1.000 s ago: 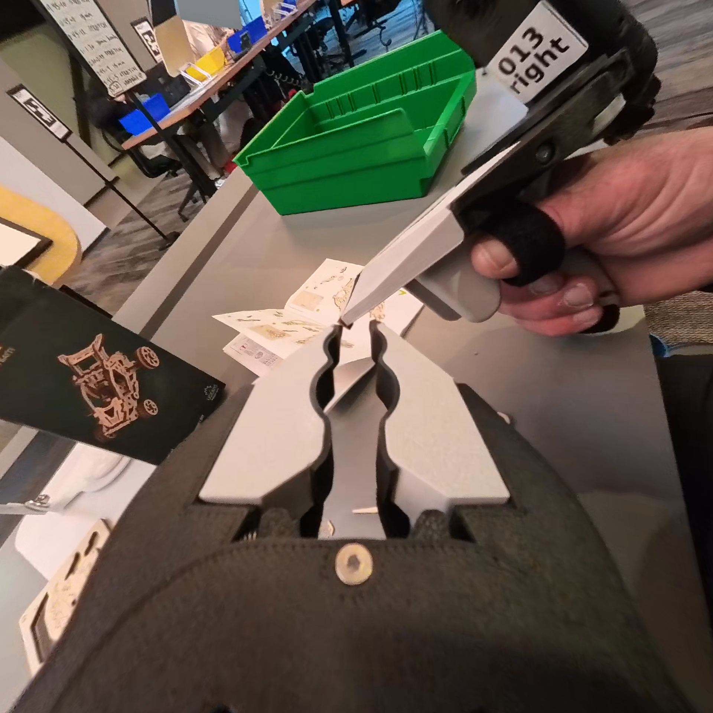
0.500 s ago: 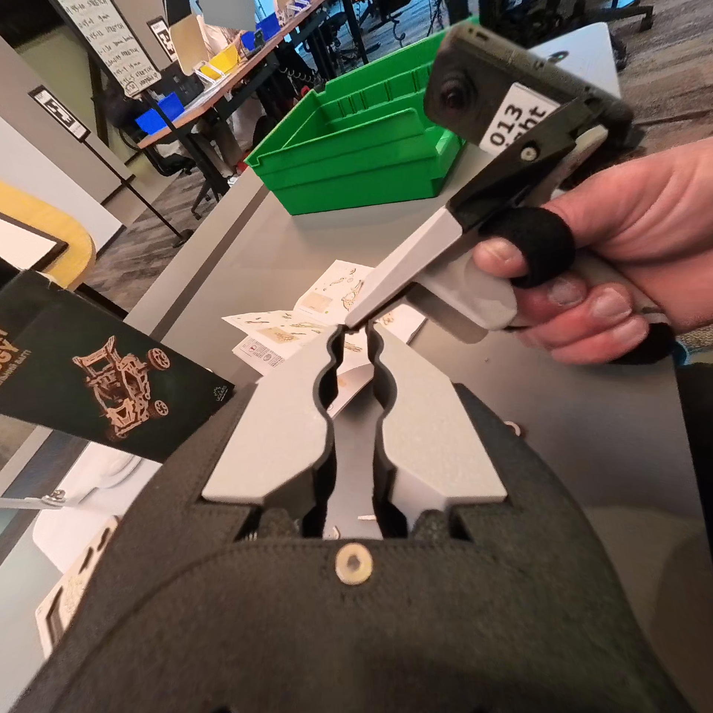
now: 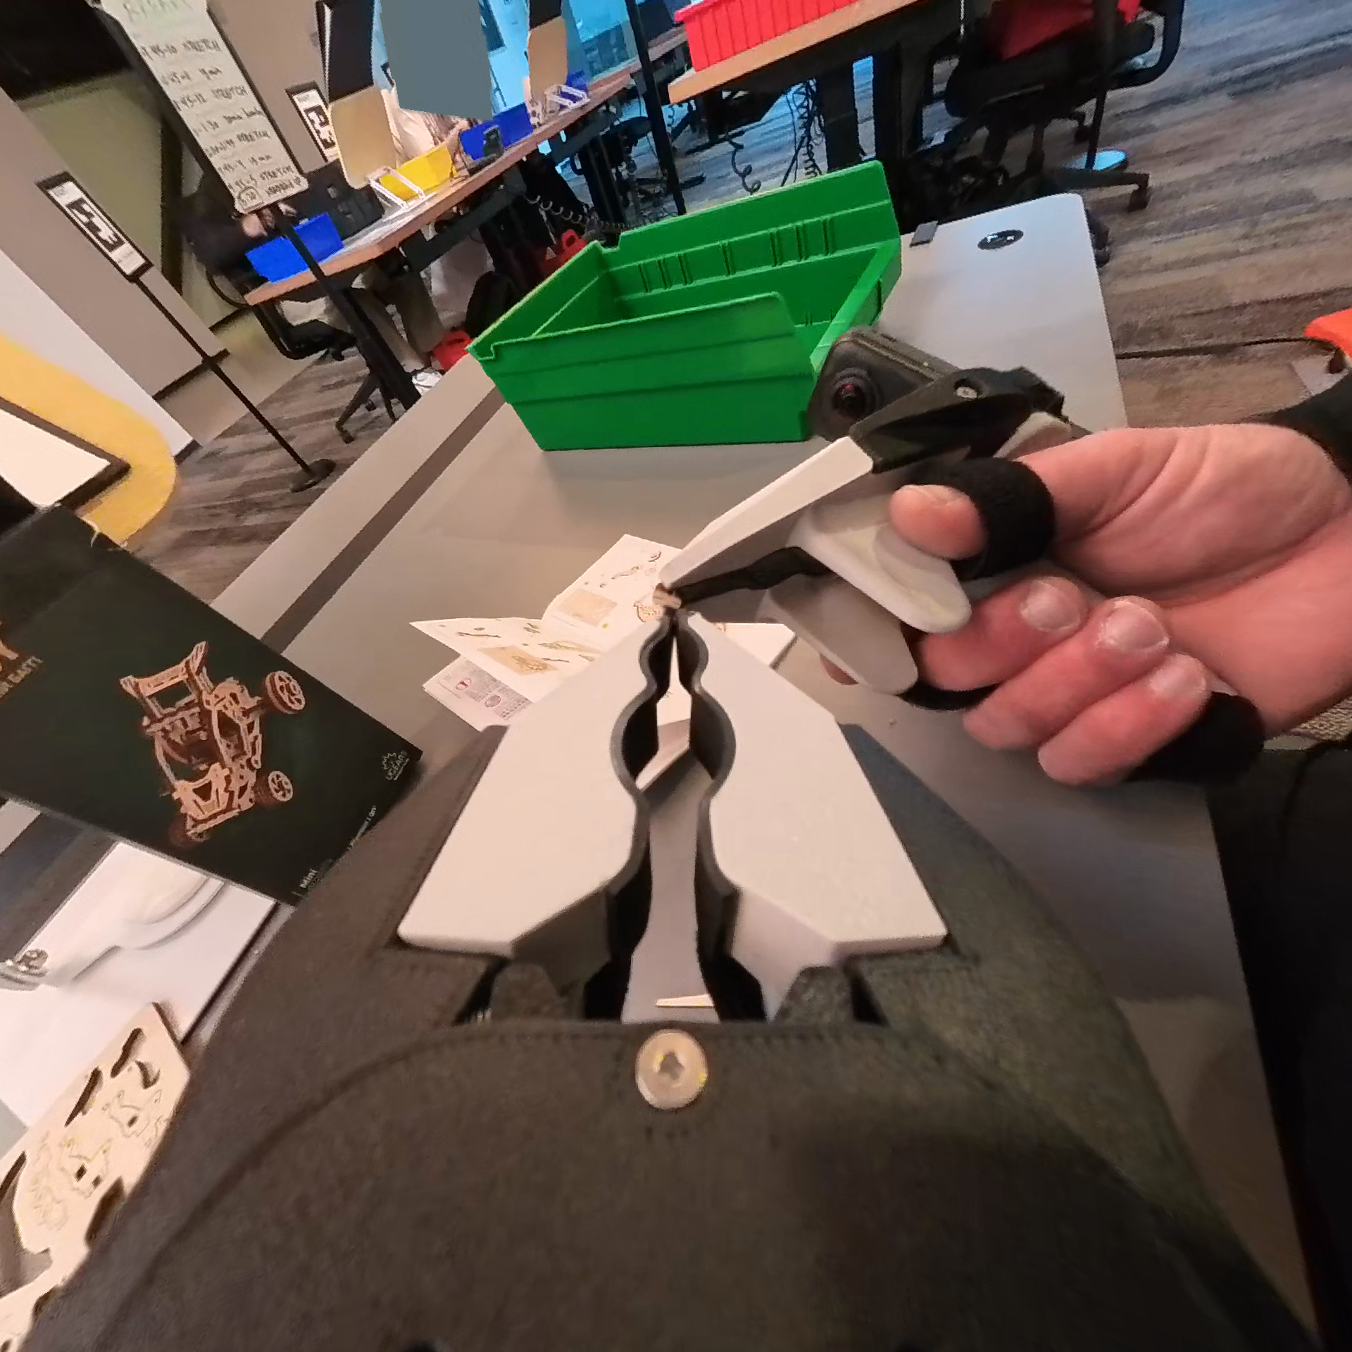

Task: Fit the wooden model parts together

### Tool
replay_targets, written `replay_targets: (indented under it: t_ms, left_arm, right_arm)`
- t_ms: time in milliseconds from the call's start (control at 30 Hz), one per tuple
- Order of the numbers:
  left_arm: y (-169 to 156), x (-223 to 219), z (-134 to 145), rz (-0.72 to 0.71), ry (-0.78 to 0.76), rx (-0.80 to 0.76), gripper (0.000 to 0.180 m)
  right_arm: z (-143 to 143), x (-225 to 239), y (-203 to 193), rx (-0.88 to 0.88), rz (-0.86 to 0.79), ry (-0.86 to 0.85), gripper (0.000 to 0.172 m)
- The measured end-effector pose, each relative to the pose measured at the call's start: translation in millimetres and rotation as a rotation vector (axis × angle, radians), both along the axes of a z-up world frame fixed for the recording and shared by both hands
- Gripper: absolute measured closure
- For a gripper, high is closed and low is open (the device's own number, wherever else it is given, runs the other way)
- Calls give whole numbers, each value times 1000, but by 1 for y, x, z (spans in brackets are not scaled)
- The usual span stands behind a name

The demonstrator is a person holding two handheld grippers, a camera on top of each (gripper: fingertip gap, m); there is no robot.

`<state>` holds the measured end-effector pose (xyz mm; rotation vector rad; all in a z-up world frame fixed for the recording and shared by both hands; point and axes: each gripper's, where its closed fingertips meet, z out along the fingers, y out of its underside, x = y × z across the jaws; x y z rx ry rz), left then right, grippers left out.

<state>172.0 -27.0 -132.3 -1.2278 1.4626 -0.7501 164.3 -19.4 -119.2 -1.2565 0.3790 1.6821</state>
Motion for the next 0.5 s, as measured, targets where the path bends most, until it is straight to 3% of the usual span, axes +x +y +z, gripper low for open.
replay_targets:
  t_ms: [500]
  left_arm:
    - [1,-10,0,44,26,120,176]
  right_arm:
    - [-4,-10,1,-18,22,-24,171]
